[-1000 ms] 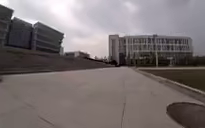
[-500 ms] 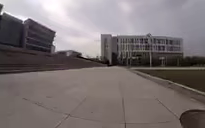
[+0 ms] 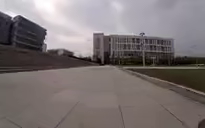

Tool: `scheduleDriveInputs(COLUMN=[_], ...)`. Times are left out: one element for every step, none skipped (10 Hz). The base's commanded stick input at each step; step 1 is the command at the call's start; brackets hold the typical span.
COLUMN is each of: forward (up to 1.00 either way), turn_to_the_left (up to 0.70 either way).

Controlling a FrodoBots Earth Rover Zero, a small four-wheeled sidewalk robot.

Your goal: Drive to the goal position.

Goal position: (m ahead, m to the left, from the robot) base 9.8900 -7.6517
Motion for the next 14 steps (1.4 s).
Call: scheduleDriveInputs(forward=[1.0, 1.0, 1.0, 1.0, 1.0, 1.0, 1.0, 1.0, 1.0, 1.0, 1.0, 1.0, 1.0, 1.0], turn_to_the_left=[0.0, 0.0, 0.0, 0.0, 0.0, 0.0, 0.0, 0.0, 0.0, 0.0, 0.0, 0.0, 0.0, 0.0])
